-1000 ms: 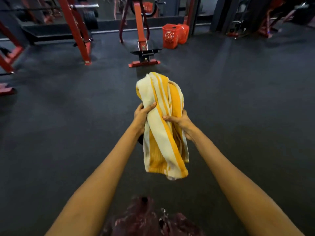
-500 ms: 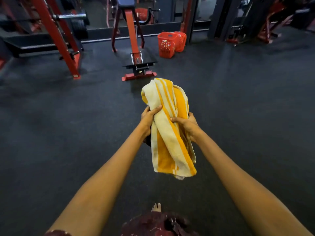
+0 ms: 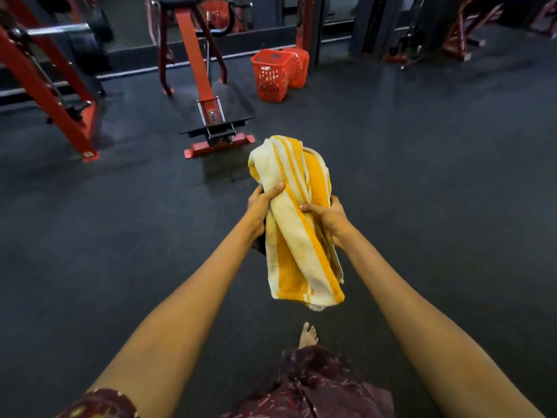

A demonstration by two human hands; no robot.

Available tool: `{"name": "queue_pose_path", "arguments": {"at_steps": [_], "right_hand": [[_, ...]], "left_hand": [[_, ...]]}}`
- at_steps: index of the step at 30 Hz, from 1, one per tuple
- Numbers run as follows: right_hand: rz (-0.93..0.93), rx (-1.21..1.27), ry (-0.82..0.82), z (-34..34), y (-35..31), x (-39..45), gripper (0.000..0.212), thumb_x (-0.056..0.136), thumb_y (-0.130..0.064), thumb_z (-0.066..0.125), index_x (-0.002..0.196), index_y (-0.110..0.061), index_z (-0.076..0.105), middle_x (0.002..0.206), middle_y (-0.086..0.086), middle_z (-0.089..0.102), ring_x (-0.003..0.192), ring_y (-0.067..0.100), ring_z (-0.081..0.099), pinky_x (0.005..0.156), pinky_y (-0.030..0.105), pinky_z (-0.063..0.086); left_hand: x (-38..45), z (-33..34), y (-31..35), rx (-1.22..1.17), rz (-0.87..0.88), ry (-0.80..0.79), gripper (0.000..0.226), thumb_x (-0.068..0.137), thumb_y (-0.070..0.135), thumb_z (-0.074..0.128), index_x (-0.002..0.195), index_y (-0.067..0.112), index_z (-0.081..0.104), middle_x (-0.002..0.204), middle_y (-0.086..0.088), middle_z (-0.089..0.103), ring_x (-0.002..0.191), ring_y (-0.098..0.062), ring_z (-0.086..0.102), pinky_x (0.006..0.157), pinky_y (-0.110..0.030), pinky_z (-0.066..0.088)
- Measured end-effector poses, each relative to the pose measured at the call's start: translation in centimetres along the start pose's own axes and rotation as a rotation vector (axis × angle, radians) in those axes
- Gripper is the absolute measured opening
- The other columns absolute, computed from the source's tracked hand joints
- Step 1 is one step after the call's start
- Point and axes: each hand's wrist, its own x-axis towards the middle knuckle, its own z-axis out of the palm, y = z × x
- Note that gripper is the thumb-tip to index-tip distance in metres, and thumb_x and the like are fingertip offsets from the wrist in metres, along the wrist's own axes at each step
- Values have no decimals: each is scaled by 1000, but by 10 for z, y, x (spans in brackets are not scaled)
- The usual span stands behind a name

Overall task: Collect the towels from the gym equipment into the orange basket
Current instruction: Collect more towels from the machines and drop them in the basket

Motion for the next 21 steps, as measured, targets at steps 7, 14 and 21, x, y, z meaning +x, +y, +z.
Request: {"name": "queue_pose_path", "arguments": {"at_steps": [7,14,21], "right_hand": [[32,-29,-30,-24,-80,153,94,70,-25,81,144,-18,23,139,8,43,123,27,46,101,43,43],[37,-44,-72,-33,-135,309,91,71,-23,81,142,-18,24,136,8,45,107,20,49,91,39,45],[26,-12,-25,-23,-210,489,91,68,-18,82,141,-16,27,135,10,47,108,23,51,94,41,47]], "left_hand": [[154,55,44,-27,-41,36,52,85,26,67,132,14,49,128,-12,58,114,-29,58,98,-47,49],[313,88,70,-70,-52,59,57,84,28,67,135,14,47,126,-12,60,112,-29,60,93,-45,51],[509,116,123,-66,-60,17,47,81,29,70,124,16,55,118,-10,64,108,-29,62,96,-48,50]]}}
